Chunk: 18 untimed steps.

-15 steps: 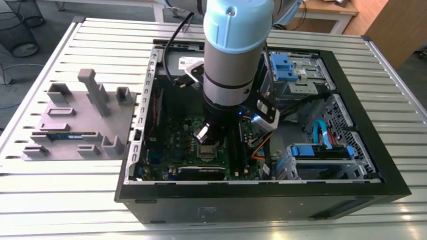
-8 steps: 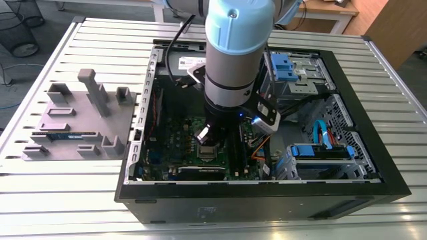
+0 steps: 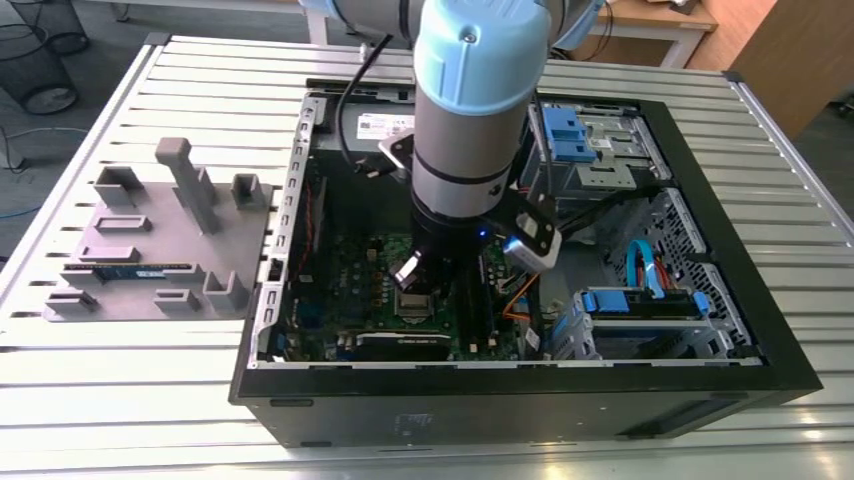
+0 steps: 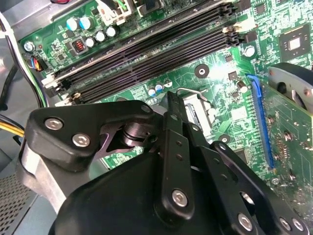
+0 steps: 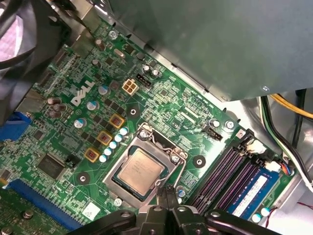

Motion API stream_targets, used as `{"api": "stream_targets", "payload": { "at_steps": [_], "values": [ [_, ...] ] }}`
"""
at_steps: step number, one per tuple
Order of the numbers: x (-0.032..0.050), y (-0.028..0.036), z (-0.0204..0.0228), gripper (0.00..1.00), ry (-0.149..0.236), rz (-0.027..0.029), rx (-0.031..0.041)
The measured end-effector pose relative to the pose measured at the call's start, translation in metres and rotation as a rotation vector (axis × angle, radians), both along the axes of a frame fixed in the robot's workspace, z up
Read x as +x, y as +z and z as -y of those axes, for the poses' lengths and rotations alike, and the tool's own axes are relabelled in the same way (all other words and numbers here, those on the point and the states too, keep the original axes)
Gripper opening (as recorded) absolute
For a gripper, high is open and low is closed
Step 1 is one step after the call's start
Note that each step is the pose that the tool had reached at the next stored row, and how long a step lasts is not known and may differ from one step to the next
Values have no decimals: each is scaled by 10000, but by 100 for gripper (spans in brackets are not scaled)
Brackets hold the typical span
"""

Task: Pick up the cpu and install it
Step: 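Install the first cpu locking lever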

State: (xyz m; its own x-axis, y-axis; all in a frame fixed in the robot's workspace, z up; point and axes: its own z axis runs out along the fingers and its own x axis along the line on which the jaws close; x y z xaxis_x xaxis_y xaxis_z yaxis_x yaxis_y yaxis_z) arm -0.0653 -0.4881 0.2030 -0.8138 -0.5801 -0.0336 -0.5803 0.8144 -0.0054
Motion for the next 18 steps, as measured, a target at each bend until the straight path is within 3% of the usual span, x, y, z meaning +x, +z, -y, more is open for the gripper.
{"api": "stream_targets", "payload": {
  "at_steps": [18],
  "values": [
    [15,-52,4,11,-495,0,-11]
  ]
}}
